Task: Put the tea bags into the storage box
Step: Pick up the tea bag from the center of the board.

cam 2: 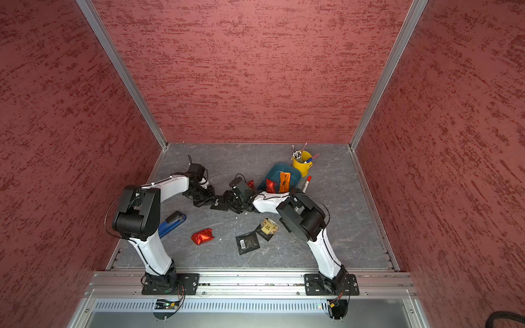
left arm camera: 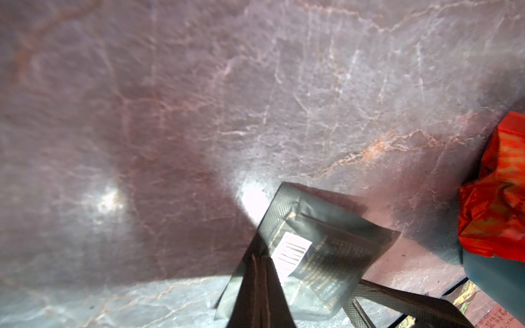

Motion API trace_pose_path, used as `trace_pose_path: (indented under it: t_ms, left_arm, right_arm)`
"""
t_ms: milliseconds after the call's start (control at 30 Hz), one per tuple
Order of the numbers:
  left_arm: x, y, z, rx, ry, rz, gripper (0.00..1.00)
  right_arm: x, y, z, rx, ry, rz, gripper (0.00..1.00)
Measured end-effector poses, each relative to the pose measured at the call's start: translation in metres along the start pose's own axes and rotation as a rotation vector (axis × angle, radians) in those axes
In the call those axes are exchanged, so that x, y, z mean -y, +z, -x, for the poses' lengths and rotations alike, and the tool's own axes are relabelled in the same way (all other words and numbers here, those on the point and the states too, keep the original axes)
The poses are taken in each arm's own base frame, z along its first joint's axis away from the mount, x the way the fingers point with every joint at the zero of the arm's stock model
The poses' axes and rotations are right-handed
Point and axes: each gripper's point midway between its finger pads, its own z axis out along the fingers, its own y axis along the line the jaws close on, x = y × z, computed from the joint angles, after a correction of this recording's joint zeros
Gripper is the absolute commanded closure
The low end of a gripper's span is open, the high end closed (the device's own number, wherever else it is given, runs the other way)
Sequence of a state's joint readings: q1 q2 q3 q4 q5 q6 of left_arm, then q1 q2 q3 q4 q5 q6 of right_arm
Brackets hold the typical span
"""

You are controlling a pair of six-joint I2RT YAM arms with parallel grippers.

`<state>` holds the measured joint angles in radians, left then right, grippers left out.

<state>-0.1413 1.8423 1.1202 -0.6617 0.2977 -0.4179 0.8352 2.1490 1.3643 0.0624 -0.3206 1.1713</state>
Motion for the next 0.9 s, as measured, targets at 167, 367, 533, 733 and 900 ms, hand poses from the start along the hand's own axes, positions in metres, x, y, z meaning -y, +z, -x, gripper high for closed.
trace_pose_path:
  t_ms: [167,367,533,733,900]
  left_arm:
    - [0.000,0.000,0.000,0.001,0.000,0.000,1.00]
    - [0.000,0.000,0.000,0.000,0.002,0.000,1.00]
    - [0.001,0.000,0.000,0.001,0.003,-0.001,1.00]
    - [0.003,-0.004,-0.004,-0.006,0.004,-0.006,1.00]
    - [0.018,-0.039,0.001,0.035,0.023,-0.029,1.00]
  right_arm:
    - [0.002,0.000,-0.001,-0.003,0.001,-0.008,0.51]
    - [0.003,0.000,-0.001,-0.004,0.000,-0.011,0.73]
    - [0.004,0.001,-0.001,-0.006,0.000,-0.012,0.94]
    - [0.004,0.001,-0.001,-0.006,0.003,-0.011,1.00]
    - [0.002,-0.001,-0.001,-0.005,-0.003,-0.012,1.00]
